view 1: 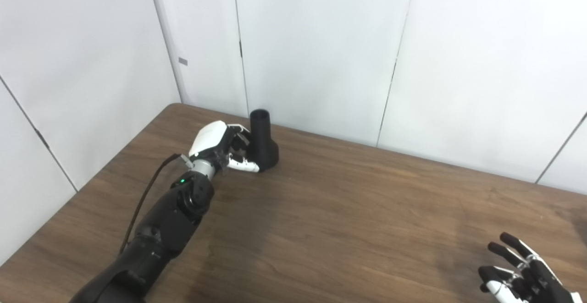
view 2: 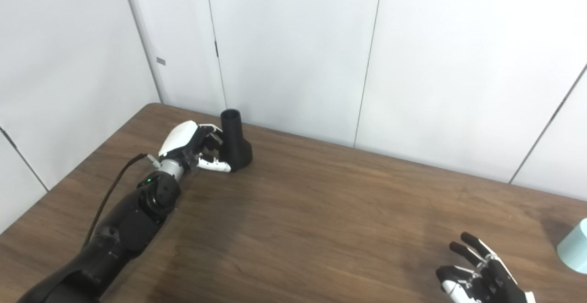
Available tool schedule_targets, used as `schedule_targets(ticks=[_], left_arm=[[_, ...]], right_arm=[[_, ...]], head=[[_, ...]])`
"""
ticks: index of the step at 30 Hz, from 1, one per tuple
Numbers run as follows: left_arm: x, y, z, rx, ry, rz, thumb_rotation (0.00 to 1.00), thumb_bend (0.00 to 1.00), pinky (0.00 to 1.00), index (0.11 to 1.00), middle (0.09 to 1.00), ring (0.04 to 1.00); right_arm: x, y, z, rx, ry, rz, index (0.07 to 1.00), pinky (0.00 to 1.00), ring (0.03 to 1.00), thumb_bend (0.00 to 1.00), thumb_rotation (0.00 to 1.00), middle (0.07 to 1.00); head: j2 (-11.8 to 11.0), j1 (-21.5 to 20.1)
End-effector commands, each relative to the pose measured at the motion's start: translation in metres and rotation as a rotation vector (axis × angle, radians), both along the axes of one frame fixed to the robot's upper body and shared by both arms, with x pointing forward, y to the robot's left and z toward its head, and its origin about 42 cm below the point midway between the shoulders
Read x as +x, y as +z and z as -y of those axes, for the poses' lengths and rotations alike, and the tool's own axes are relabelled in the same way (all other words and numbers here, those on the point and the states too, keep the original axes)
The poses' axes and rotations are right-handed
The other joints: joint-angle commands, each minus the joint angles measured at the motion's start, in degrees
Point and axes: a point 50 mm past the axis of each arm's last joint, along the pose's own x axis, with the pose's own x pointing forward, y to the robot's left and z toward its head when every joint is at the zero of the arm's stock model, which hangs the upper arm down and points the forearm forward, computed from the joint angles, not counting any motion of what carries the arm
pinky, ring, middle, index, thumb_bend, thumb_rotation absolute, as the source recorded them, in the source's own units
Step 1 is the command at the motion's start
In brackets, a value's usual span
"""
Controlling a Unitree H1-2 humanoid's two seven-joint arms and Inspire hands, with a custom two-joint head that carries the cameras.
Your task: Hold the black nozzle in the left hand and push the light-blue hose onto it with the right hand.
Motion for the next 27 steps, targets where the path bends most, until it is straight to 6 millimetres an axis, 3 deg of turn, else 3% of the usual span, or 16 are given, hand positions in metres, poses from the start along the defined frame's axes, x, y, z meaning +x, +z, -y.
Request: schedule_targets(ticks=[1, 8, 15, 21, 27], left_arm=[[-0.0030, -0.0216, 0.0134, -0.034, -0.046, -0.107, 0.23, 0.94, 0.77, 0.681, 0.677, 0.715], [-0.0054, -0.0211, 0.0142, -0.009, -0.051, -0.166, 0.29, 0.96, 0.77, 0.754, 0.780, 0.827], [-0.0076, -0.0237, 0.0128, 0.006, -0.044, -0.197, 0.31, 0.98, 0.78, 0.766, 0.804, 0.850], [-0.0091, -0.0271, 0.0123, 0.066, -0.037, -0.227, 0.34, 1.00, 0.98, 0.897, 0.961, 0.987], [-0.0085, -0.0265, 0.0123, 0.074, -0.008, -0.240, 0.37, 1.00, 1.00, 0.986, 1.000, 1.000]], right_arm=[[0.0020, 0.0135, 0.0009, -0.012, -0.002, 0.073, 0.776, 0.42, 0.560, 0.32, 0.00, 0.741], [0.0020, 0.0136, 0.0007, 0.000, -0.005, 0.067, 0.774, 0.42, 0.566, 0.32, 0.00, 0.746], [0.0021, 0.0122, 0.0032, 0.012, 0.006, 0.065, 0.786, 0.42, 0.576, 0.31, 0.00, 0.758], [0.0028, 0.0102, 0.0045, 0.005, 0.005, 0.063, 0.787, 0.43, 0.580, 0.32, 0.00, 0.762], [0.0038, 0.0094, 0.0046, 0.004, 0.004, 0.062, 0.781, 0.44, 0.577, 0.34, 0.00, 0.754]], head=[[0.1, 0.1], [0.4, 0.1], [0.5, 0.3], [0.5, 0.4], [0.6, 0.4]])
